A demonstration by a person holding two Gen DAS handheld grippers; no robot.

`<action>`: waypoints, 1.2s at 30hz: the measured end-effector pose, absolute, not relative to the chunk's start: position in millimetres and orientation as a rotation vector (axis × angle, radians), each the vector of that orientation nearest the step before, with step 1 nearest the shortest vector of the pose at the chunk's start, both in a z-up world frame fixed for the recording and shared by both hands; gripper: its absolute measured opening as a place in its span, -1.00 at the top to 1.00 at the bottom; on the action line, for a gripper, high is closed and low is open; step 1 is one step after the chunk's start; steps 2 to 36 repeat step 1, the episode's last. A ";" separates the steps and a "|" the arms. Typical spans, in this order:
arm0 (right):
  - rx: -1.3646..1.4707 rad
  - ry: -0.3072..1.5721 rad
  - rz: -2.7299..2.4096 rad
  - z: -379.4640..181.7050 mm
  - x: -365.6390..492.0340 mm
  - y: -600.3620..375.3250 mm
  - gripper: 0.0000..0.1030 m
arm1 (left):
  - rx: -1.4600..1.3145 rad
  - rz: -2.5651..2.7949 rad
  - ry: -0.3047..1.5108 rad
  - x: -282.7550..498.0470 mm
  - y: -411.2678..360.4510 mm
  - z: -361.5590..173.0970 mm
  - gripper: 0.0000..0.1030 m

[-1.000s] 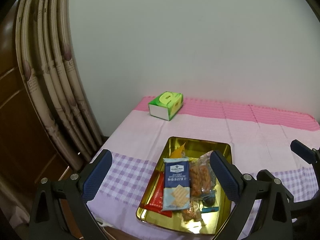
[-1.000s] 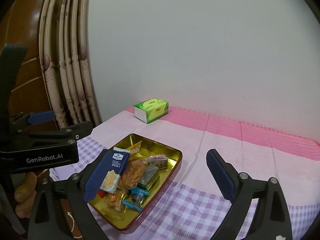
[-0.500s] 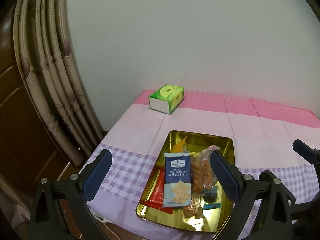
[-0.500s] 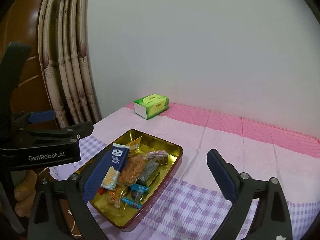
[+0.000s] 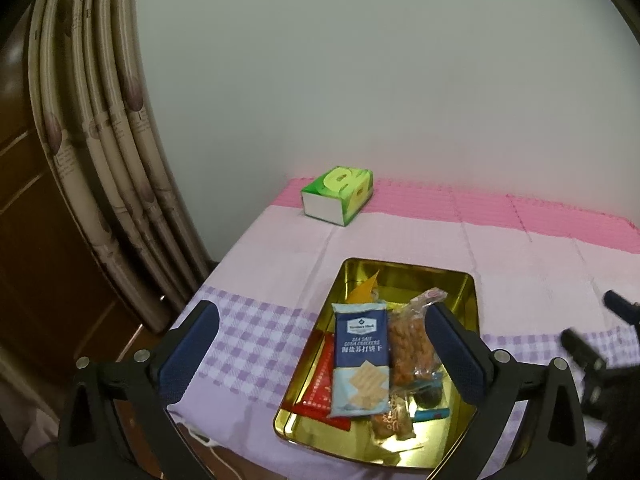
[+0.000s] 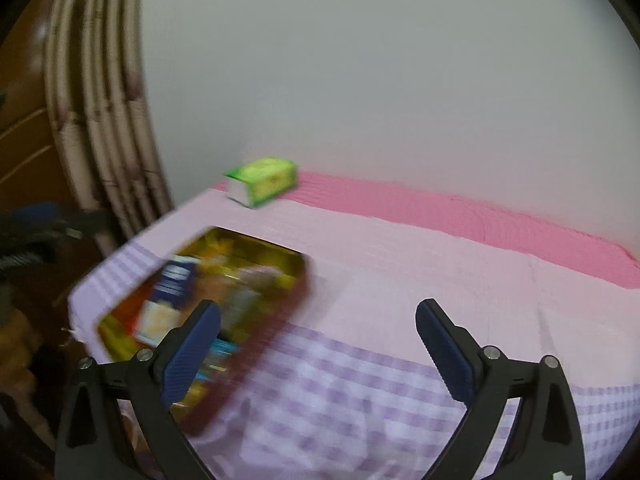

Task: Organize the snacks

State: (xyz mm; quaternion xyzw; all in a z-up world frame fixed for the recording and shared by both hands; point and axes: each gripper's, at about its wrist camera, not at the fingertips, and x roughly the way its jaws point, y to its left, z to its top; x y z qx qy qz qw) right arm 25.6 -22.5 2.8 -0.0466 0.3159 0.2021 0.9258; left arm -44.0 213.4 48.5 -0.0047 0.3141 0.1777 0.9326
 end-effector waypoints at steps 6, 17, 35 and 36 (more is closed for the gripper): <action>-0.098 0.674 0.372 -5.7 34.6 -39.8 -0.89 | -0.009 0.367 0.651 -42.6 212.9 47.8 -0.99; -0.098 0.674 0.372 -5.7 34.6 -39.8 -0.89 | -0.009 0.367 0.651 -42.6 212.9 47.8 -0.99; -0.098 0.674 0.372 -5.7 34.6 -39.8 -0.89 | -0.009 0.367 0.651 -42.6 212.9 47.8 -0.99; -0.098 0.674 0.372 -5.7 34.6 -39.8 -0.89 | -0.009 0.367 0.651 -42.6 212.9 47.8 -0.99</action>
